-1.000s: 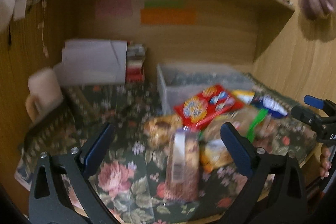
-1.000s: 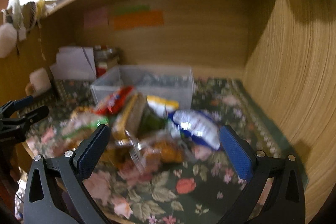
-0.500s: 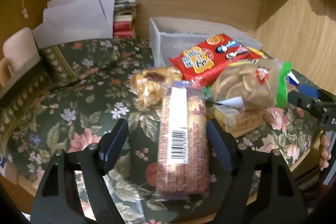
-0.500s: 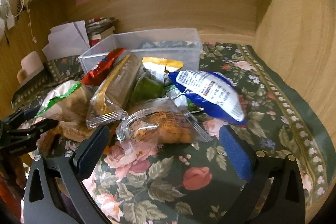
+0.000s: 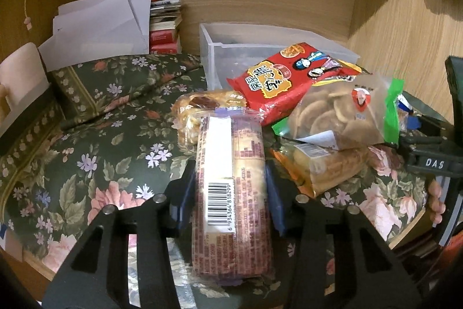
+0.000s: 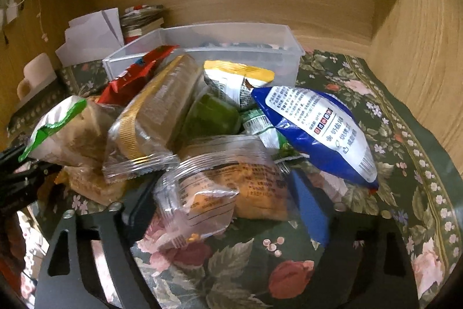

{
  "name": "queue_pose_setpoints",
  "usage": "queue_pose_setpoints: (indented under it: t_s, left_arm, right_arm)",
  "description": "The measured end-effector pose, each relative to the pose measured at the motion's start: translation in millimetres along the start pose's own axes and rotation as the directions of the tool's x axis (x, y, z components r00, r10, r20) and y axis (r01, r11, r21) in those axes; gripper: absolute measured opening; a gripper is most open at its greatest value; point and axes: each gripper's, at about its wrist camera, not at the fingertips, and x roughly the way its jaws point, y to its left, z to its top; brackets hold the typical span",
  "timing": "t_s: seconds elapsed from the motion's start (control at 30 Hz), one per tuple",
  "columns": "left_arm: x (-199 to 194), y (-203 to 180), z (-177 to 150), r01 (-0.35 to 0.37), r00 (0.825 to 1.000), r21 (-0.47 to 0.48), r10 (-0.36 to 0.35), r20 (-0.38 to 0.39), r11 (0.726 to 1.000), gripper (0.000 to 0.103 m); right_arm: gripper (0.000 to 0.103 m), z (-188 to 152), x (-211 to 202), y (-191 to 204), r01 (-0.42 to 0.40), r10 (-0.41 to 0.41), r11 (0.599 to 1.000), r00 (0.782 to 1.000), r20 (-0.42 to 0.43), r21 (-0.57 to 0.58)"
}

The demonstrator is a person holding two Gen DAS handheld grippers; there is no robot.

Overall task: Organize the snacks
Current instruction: 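Grasp the long barcoded biscuit bar with left tool while right grasps clear orange-cookie bag, then lift both snacks and release them into the clear plastic box with both tools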

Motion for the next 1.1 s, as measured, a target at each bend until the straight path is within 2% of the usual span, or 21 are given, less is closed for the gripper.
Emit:
queue_pose_setpoints:
  t_s: [0.1, 0.2, 0.4, 0.63, 0.87, 1.1]
  left_arm:
    - [-5.0, 3.5, 2.9, -0.004, 1.0, -0.01, 0.004, 0.014, 1.0, 0.045]
    - [-14.6, 4.4, 5.9, -0.013, 0.999, -0.016, 0.014, 0.041, 1.0, 0.045]
    - [-32.1, 6.6, 16.2, -0.012, 0.996, -0.031, 0.015, 0.093, 0.999, 0.045]
    - [-50.1, 2.7, 33.1, 0.011, 0.988, -0.027, -0.007, 0.154, 1.0, 0.045]
    - [-70.0, -1.0, 63.2, 0.02, 0.971, -0.024, -0.013, 0.238, 1.0, 0.045]
    - [-76.3, -2.6, 99.6, 0.023, 0.952, -0.021, -0.015, 0.305, 1.0, 0.045]
  right_arm:
    - [0.072, -1.7, -1.8, 3.6, 0.019, -0.019, 0.999, 1.0, 0.009, -0.025]
    - [0.065, -3.2, -6.5, 0.3, 0.022, -0.022, 1.0, 1.0, 0.021, -0.002]
    - [0.057, -7.2, -21.9, -7.0, 0.049, -0.05, 0.998, 0.998, 0.044, 0.028]
    - [0.057, -4.9, -53.4, -19.0, 0.047, -0.054, 0.996, 0.993, 0.101, 0.074]
    - [0.057, 18.0, -89.3, -17.3, 0.057, -0.071, 0.996, 0.97, 0.232, 0.067]
    - [0.057, 50.7, -94.4, -11.2, 0.085, -0.087, 0.996, 0.944, 0.317, 0.019]
